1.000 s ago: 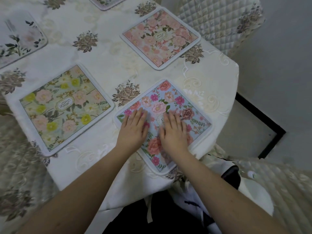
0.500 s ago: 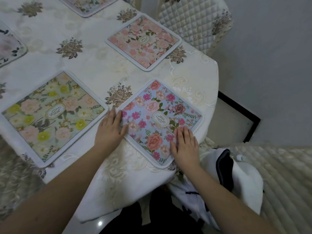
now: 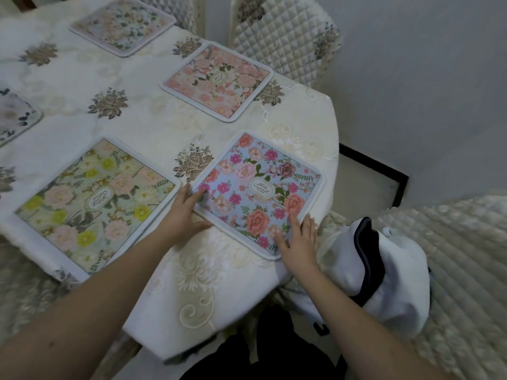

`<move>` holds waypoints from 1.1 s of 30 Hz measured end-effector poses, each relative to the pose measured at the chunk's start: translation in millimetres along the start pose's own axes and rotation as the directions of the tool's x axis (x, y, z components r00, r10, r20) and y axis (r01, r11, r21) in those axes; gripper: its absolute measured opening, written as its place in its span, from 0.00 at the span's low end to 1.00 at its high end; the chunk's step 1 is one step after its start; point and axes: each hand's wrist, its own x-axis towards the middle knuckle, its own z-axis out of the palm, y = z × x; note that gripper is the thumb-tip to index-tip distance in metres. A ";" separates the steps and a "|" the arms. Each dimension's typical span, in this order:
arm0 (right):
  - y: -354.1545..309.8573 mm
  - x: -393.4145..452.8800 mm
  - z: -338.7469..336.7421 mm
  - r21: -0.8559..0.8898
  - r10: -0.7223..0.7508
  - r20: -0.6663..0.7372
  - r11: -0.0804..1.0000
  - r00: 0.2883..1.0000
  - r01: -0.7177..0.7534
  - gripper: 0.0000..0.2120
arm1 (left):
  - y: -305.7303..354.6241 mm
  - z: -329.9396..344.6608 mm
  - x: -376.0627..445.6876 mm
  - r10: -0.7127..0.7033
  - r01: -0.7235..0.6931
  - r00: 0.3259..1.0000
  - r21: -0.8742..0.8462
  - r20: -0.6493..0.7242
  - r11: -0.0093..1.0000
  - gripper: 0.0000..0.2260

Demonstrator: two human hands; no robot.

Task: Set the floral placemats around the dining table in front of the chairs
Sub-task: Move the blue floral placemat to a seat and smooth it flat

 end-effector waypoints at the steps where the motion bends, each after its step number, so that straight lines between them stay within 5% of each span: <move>1: -0.8 0.1 1.0 0.014 0.001 -0.001 1.000 1.000 -0.001 0.33 | -0.5 -0.5 0.7 -0.003 0.003 1.000 -0.003 -0.008 1.000 0.45; 28: 0.8 -4.3 3.4 -0.044 -0.016 0.049 0.999 0.999 0.018 0.36 | -1.8 4.3 0.0 0.030 -0.025 0.998 0.088 -0.053 0.996 0.45; 33: -6.5 -10.8 -9.3 0.115 0.000 -0.020 0.993 1.000 0.002 0.32 | 28.4 3.5 -18.7 0.193 -0.187 0.981 0.229 -0.005 0.955 0.43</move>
